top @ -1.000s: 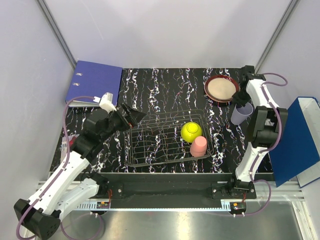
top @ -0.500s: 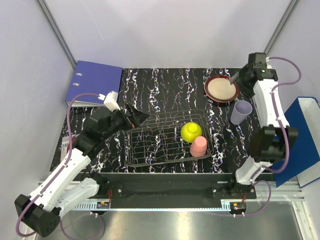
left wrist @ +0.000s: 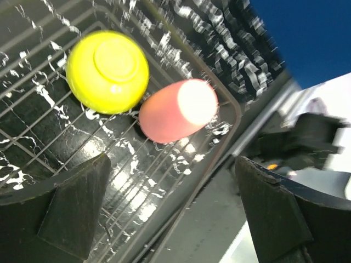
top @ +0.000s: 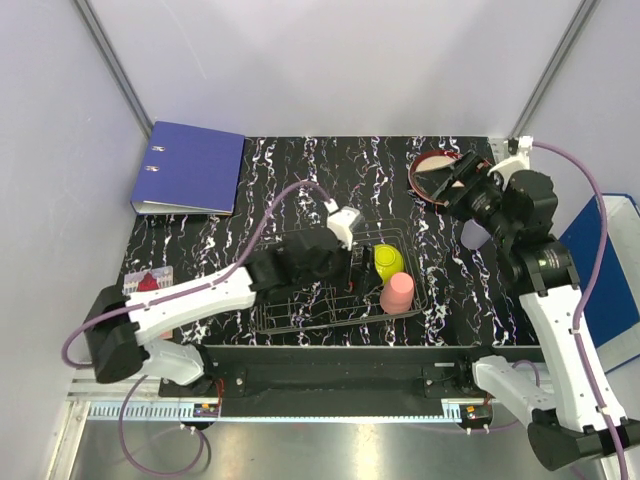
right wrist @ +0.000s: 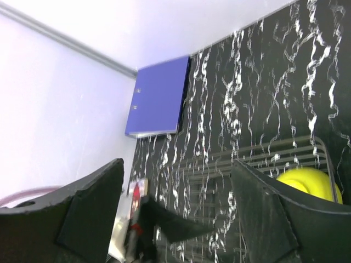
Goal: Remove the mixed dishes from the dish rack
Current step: Pick up the cup from the dish rack.
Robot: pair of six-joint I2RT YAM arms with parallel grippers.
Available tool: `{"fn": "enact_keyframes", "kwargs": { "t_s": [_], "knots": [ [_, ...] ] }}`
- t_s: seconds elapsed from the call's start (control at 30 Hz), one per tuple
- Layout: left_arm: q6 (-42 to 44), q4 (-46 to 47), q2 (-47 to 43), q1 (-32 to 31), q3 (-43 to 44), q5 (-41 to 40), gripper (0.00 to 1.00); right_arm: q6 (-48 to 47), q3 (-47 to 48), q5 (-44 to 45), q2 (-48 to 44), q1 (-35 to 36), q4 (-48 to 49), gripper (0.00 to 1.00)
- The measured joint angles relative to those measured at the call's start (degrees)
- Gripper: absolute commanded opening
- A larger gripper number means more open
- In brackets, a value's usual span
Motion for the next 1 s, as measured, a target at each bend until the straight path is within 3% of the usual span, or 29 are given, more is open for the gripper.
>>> {"fn": "enact_keyframes", "kwargs": {
  "t_s": [0.17,0.4,0.73,0.83,1.0],
  "knots": [
    [3.21,0.46,8.98,-2.19,4.09,-0.11,0.99,-1.64,-5.68,-2.99,-5.16,0.04,0.13,0.96],
    [7.06,1.53,20.9,-5.88,13.7,-0.15,0.99,-3.67,-10.14,-5.42,-13.4,0.04,0.61,0.96],
    [8.48,1.22,29.31,-6.14,18.93,-0.52,0.98,-4.09,-15.3,-6.51,-15.37,0.04,0.7,0.96],
    [8.48,0.52,29.86,-6.01,18.88,-0.7,0.91,-4.2,-15.3,-6.54,-15.69,0.04,0.81,0.96],
    [8.63,0.81,29.79,-5.7,18.53,-1.07,0.67,-4.15,-15.61,-6.58,-16.17,0.04,1.09,0.95]
  ]
}}
